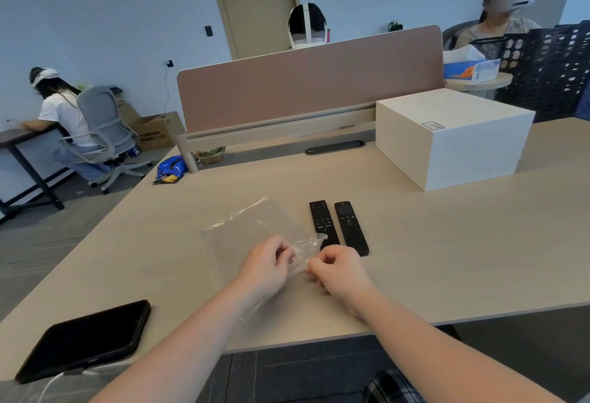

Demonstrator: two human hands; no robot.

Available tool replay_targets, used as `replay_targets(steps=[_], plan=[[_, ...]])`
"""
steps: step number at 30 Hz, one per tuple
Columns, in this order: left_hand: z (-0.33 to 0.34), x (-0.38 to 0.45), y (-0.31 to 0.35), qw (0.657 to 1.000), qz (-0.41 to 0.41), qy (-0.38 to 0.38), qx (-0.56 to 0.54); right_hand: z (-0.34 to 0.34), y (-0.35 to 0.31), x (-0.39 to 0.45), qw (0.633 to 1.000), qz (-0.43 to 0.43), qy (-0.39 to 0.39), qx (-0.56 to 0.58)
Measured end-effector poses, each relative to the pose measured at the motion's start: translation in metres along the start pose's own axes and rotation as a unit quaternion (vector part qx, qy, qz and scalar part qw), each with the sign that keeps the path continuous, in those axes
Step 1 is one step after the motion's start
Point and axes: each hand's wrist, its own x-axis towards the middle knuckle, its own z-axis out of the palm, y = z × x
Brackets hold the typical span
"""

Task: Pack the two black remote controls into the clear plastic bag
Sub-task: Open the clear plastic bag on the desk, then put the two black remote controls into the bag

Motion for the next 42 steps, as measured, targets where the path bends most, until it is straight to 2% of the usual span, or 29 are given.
replay_targets(steps=[5, 8, 11, 13, 21, 25, 28, 30, 33, 35, 37, 40, 42], plan=[[-0.038, 0.021, -0.006, 0.986, -0.004, 0.081, 0.145, 0.003, 0.001, 0.001, 0.999, 0.011, 0.027, -0.013], [-0.053, 0.029, -0.004, 0.976, 0.029, 0.025, 0.214, 0.005, -0.001, 0.002, 0.999, 0.005, 0.034, -0.027], [-0.058, 0.027, -0.004, 0.978, 0.060, -0.051, 0.193, 0.005, -0.001, 0.001, 0.998, -0.001, 0.053, -0.021], [-0.063, 0.025, -0.007, 0.971, 0.072, -0.075, 0.216, 0.004, 0.000, 0.002, 0.998, -0.002, 0.061, -0.020], [-0.076, 0.021, -0.019, 0.963, -0.001, 0.049, 0.266, 0.007, 0.002, 0.004, 0.996, -0.009, 0.079, -0.050], [-0.081, 0.017, -0.031, 0.946, -0.065, 0.029, 0.316, 0.010, 0.005, 0.006, 0.993, -0.020, 0.101, -0.064], [-0.085, 0.014, -0.036, 0.934, -0.067, -0.002, 0.352, 0.010, 0.006, 0.006, 0.991, -0.019, 0.111, -0.070], [-0.088, 0.013, -0.036, 0.934, -0.060, 0.002, 0.352, 0.011, 0.008, 0.006, 0.990, -0.023, 0.123, -0.066], [-0.095, 0.010, -0.029, 0.944, -0.012, 0.057, 0.326, 0.011, 0.008, 0.006, 0.988, -0.031, 0.145, -0.048], [-0.098, 0.008, -0.024, 0.955, 0.030, 0.105, 0.276, 0.009, 0.008, 0.007, 0.984, -0.053, 0.159, -0.051], [-0.100, 0.004, -0.019, 0.968, 0.031, 0.129, 0.212, 0.007, 0.006, 0.005, 0.975, -0.096, 0.189, -0.073], [-0.098, 0.000, -0.019, 0.971, 0.035, 0.135, 0.194, 0.007, 0.005, 0.003, 0.962, -0.115, 0.224, -0.109], [-0.096, -0.002, -0.020, 0.965, 0.049, 0.127, 0.225, 0.008, 0.006, 0.003, 0.959, -0.089, 0.204, -0.175]])
